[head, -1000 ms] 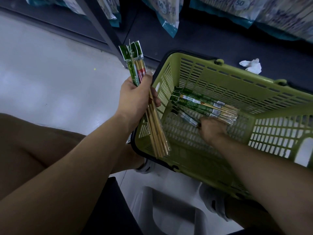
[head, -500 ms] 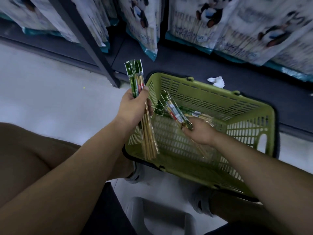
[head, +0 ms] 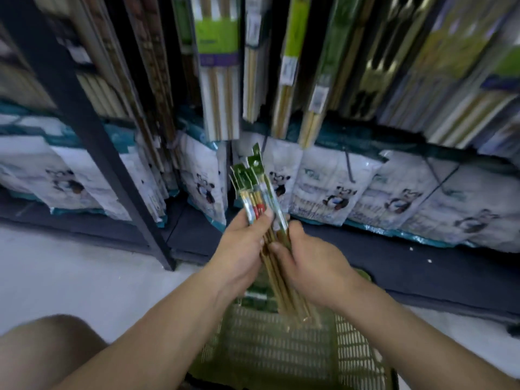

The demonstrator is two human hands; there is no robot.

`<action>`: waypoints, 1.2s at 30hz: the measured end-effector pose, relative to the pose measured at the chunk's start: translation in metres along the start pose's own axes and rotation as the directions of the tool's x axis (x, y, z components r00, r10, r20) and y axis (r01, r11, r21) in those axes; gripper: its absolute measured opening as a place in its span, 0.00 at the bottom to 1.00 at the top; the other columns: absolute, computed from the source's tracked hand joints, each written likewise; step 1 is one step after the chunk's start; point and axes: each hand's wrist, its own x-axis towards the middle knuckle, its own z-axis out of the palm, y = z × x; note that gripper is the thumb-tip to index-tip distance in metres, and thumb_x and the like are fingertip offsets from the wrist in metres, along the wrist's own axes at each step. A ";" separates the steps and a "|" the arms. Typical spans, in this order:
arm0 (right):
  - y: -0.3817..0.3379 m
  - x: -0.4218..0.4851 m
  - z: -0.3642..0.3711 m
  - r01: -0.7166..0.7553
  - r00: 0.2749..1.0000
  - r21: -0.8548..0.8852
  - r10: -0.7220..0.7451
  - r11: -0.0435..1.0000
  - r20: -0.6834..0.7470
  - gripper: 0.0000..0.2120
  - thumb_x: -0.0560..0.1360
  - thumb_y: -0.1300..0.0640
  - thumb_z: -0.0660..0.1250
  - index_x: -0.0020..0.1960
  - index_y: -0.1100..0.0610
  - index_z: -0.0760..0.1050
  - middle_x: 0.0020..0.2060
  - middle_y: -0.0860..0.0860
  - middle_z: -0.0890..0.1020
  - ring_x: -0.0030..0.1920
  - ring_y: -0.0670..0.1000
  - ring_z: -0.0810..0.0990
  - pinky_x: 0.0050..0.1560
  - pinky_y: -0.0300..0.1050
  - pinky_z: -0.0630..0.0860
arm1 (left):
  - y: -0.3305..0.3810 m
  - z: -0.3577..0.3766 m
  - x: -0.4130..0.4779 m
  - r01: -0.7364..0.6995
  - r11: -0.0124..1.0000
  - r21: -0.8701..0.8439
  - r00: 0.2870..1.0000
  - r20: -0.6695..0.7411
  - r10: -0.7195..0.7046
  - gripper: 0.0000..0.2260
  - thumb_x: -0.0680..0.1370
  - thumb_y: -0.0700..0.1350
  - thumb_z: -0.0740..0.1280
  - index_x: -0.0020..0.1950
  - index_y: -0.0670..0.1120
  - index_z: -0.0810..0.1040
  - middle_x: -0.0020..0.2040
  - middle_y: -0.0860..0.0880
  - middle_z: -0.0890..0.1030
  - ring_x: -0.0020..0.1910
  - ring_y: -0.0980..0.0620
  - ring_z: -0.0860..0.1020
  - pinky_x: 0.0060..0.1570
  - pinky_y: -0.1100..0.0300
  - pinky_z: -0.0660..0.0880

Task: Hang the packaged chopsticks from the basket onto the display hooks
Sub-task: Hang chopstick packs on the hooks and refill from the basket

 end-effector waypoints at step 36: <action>-0.010 0.019 -0.210 0.021 0.908 0.608 0.239 0.793 -0.344 0.12 0.77 0.46 0.73 0.58 0.44 0.76 0.42 0.46 0.84 0.40 0.43 0.84 0.37 0.37 0.76 | 0.101 0.112 0.004 -0.377 0.907 0.189 0.886 0.360 0.293 0.12 0.76 0.41 0.76 0.58 0.48 0.80 0.49 0.50 0.88 0.48 0.53 0.87 0.41 0.66 0.80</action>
